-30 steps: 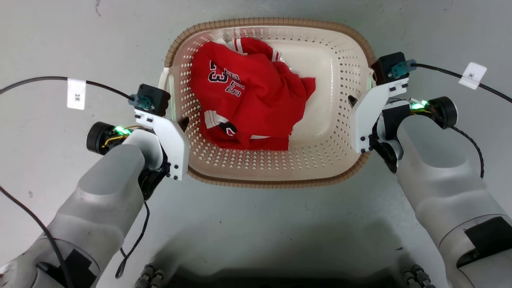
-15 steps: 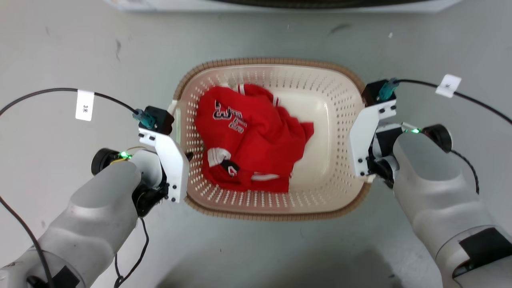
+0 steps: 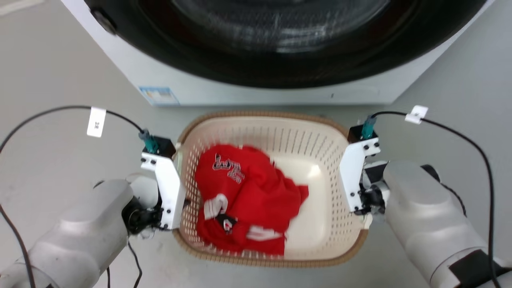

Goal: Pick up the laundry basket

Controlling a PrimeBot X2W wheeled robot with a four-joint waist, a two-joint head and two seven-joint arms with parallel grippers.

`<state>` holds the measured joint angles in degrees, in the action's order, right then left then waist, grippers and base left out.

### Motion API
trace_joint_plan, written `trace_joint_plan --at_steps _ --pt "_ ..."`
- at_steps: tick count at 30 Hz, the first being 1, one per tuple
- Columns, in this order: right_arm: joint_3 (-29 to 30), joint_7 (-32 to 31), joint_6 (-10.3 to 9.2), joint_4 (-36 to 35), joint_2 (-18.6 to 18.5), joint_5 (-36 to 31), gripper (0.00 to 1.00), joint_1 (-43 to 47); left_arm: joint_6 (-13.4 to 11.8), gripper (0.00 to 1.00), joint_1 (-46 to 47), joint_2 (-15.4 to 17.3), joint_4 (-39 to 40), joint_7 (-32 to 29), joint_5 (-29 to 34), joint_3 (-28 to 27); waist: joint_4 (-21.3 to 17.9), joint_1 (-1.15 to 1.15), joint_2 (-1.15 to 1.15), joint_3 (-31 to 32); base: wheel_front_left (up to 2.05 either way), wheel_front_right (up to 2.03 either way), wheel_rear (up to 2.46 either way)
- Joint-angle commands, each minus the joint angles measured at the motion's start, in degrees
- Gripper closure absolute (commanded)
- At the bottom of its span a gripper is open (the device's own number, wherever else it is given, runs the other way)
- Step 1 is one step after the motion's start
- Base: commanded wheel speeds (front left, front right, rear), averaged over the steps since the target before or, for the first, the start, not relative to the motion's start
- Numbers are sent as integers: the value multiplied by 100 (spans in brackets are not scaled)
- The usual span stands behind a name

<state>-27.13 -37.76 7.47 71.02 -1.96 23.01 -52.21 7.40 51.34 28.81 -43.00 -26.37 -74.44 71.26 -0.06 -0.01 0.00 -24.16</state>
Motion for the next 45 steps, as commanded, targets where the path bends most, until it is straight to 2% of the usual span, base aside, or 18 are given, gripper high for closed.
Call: trace_joint_plan --at_steps 1,6,20,33,45 --pt "-184 -183 10 -45 -164 20 100 195 10 100 -83 252 -43 -206 -105 12 -61 1 0 660 0 0 0" --pt "-512 -696 10 -264 -165 362 100 436 10 100 -326 313 -16 -678 -461 57 -126 1 0 1235 0 0 0" --pt "-879 -1189 1 -263 -166 898 100 785 11 100 -884 269 -117 -1425 -854 140 -141 1 0 2316 0 0 0" --pt "-1003 -1201 1 -138 -163 1121 100 711 12 100 -1182 138 -168 -1633 -910 175 -42 1 0 2545 0 0 0" --pt "-1123 -1155 2 -66 -157 1272 100 811 12 100 -960 44 -264 -1540 -892 92 -11 1 0 2558 0 0 0"
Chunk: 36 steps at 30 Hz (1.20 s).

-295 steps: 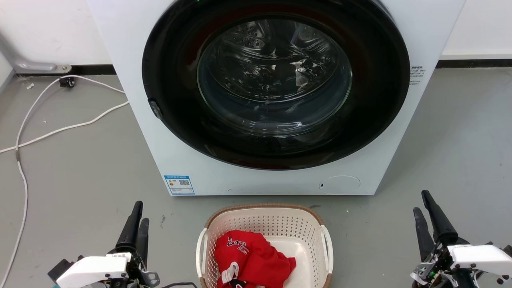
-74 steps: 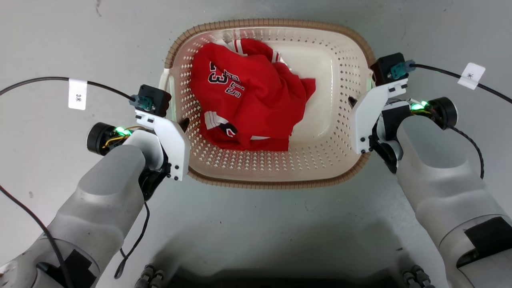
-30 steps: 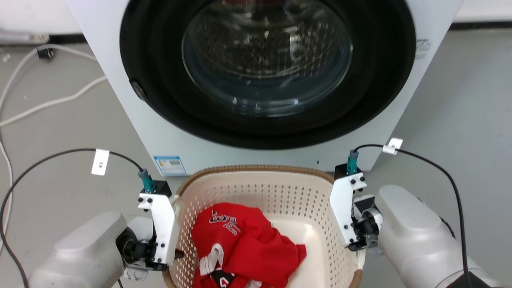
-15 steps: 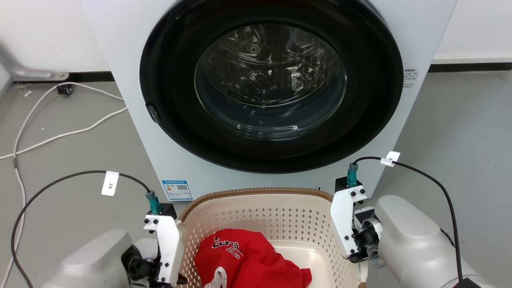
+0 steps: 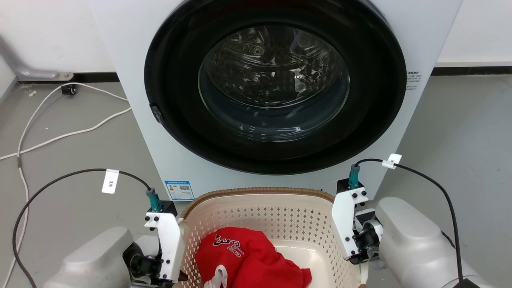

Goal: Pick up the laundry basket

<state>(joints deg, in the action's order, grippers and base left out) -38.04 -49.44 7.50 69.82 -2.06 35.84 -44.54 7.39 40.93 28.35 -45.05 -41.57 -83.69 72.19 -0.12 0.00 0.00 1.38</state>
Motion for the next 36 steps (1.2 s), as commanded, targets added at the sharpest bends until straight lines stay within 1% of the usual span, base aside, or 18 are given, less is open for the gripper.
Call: trace_joint_plan --at_steps 1,14,36 --pt "-37 23 -2 63 -147 -4 100 34 13 100 86 78 -66 -26 22 0 -10 0 0 3 0 0 0" --pt "-125 59 -2 131 -143 69 100 -131 13 100 117 40 -129 -52 -41 -12 -62 0 0 -31 0 0 0" --pt "-304 109 -2 176 -145 258 100 -178 13 100 145 10 -248 -73 -43 8 -42 0 0 6 0 0 0"
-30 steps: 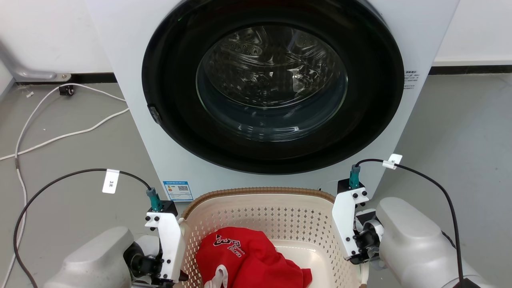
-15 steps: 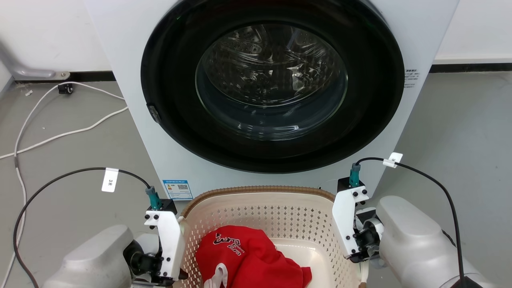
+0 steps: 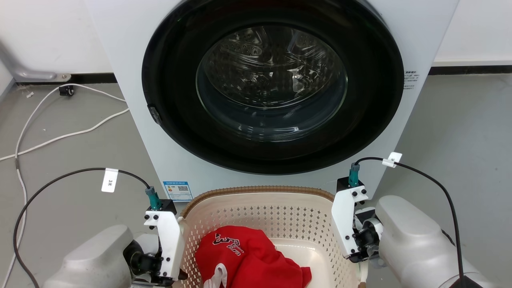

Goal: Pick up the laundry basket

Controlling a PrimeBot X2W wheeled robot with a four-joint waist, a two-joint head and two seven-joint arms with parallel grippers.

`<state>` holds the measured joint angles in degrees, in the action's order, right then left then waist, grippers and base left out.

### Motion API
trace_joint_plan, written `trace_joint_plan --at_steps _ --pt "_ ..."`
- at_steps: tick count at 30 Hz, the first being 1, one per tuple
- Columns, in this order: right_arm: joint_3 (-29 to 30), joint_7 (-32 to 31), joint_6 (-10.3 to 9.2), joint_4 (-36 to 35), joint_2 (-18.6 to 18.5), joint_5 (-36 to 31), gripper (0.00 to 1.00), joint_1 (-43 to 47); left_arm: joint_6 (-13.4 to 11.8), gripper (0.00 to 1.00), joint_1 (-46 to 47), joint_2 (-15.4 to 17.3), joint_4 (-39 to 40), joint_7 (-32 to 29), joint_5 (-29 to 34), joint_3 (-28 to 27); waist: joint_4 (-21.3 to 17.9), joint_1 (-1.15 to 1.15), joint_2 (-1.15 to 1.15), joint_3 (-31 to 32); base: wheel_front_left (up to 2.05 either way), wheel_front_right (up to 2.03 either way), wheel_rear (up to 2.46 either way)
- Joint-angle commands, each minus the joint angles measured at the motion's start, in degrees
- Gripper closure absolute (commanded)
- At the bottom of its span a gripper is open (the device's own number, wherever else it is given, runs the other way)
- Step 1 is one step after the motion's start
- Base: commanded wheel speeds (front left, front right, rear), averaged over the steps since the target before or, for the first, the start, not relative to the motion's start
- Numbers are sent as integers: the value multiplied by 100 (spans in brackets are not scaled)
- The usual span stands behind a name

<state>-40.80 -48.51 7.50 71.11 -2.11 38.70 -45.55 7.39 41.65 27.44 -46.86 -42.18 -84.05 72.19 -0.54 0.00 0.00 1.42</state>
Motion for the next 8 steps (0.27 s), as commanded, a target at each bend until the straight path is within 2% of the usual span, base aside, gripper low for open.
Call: trace_joint_plan --at_steps 1,8 --pt "-35 23 -2 52 -139 -27 100 -81 13 100 72 100 -74 -11 -8 9 -1 0 0 3 0 0 0" --pt "-93 50 -2 75 -140 19 100 -100 12 100 59 128 -95 -26 0 14 -1 0 0 4 0 0 0"
